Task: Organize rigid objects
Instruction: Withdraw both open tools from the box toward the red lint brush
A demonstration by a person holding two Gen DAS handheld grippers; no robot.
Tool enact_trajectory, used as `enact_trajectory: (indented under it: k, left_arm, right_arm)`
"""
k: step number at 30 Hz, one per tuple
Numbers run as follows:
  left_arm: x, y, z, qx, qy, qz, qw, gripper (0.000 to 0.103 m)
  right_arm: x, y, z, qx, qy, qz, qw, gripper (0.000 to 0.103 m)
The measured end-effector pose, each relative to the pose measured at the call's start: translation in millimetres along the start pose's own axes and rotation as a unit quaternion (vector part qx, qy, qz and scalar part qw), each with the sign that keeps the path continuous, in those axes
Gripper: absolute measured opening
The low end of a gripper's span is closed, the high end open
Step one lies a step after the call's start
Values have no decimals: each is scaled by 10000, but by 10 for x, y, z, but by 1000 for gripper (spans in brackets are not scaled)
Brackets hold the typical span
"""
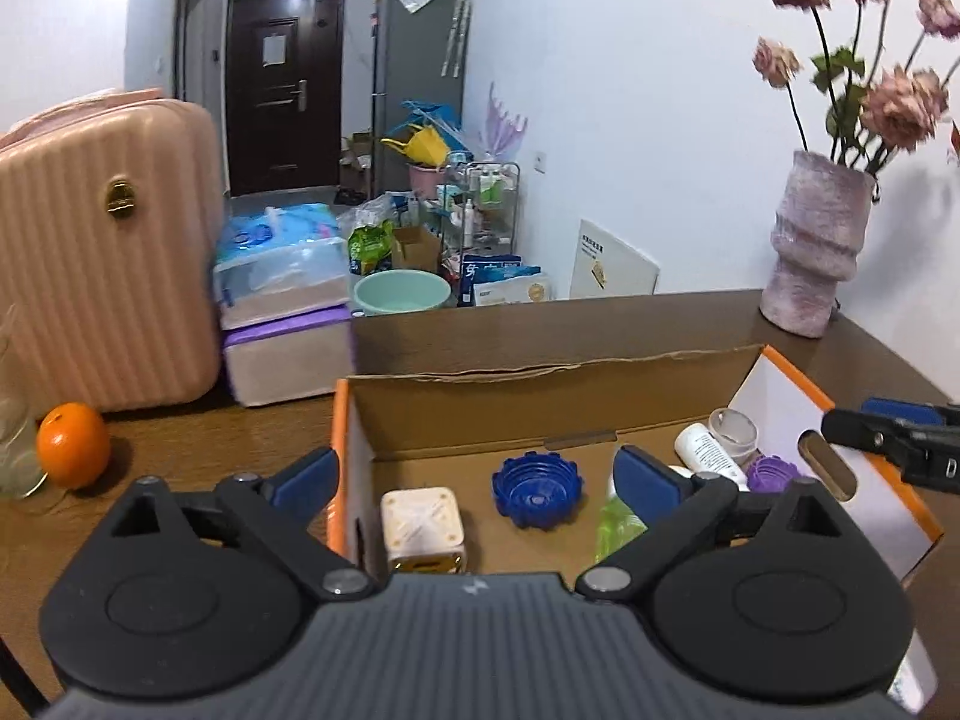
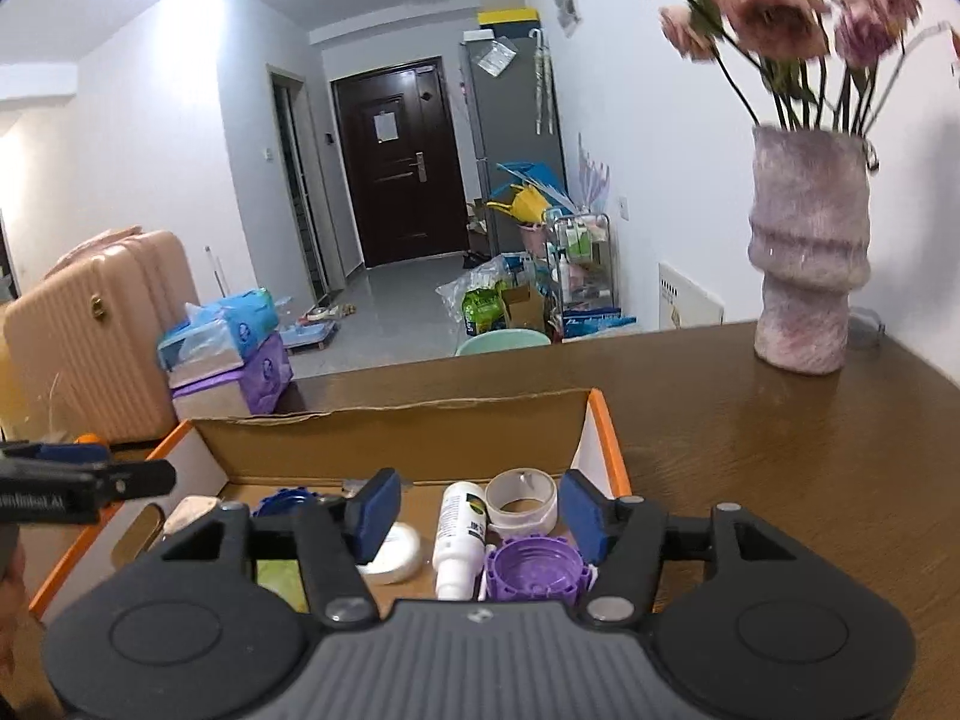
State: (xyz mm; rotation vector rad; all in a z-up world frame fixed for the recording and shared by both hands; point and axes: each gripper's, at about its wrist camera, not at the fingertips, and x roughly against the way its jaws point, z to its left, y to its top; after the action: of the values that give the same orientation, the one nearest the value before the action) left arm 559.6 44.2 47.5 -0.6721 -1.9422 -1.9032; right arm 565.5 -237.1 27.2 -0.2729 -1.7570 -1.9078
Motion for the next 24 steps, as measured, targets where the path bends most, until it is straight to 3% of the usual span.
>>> enact_trajectory:
  k: [6,11,20,24]
  left_arm:
    - [529,-15,-17,-154,4,-123,9998,103]
    - [1095,-145,-118,-349,117,-484,9982,103]
    - [2128,-837,-321,-281,170,-1594,9867,103]
    - [2481,-1166,-401,-29,-12,-1762,9843,103]
  right_arm:
    - [341,29,108,335,-43,167,9993,59]
    - [696,-79,159,618,-69,346,9975,59]
    - [1772,-550,287,703,207,-668,9951,62]
    - [2147,-790,417,804,272,-1068,9906,65]
